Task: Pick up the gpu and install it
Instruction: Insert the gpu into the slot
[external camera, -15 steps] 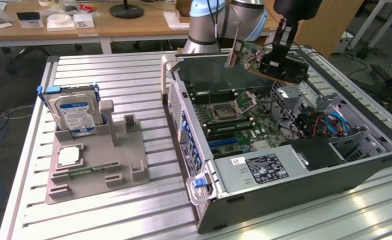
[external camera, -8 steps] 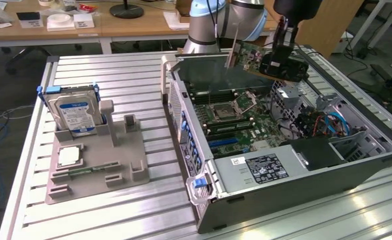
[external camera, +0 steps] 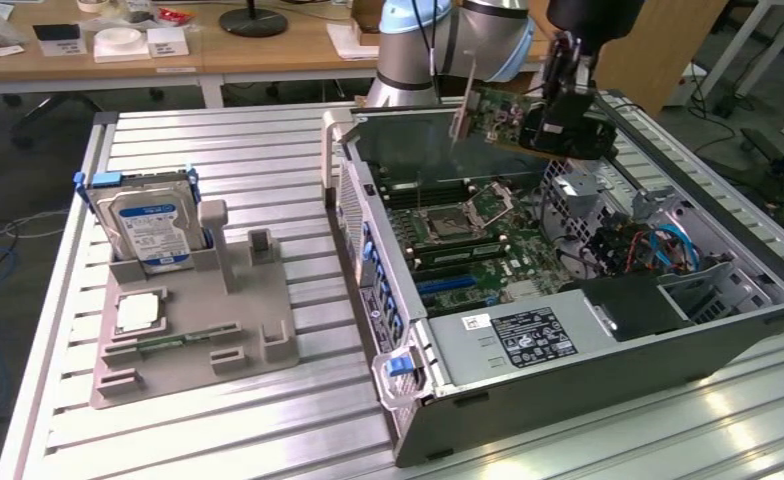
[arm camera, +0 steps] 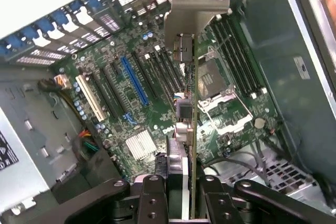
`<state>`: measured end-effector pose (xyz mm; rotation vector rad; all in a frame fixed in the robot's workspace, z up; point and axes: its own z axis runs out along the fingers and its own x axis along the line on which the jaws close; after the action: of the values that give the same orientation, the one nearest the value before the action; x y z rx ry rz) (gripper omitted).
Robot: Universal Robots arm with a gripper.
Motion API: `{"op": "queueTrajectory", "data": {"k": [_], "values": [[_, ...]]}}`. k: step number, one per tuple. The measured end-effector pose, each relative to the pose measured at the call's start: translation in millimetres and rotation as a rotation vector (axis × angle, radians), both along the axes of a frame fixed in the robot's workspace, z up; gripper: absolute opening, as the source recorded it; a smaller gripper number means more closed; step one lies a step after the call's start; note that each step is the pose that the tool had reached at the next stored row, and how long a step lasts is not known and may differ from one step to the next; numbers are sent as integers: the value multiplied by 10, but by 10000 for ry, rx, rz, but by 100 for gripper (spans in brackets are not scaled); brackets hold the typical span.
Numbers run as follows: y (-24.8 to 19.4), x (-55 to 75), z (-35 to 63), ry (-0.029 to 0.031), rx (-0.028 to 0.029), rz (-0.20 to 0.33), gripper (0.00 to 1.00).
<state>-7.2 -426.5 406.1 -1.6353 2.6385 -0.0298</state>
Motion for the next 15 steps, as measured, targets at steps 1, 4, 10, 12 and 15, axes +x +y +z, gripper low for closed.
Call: {"op": "queueTrajectory", "data": {"k": [1,4,10,12,15], "values": [[0,0,0,0,0,152,28],[0,0,0,-1,-1,614,28],[0,0,0,-1,0,1541,28],[0,0,0,-1,0,1839,28],[0,0,0,0,1,2296,28]]}}
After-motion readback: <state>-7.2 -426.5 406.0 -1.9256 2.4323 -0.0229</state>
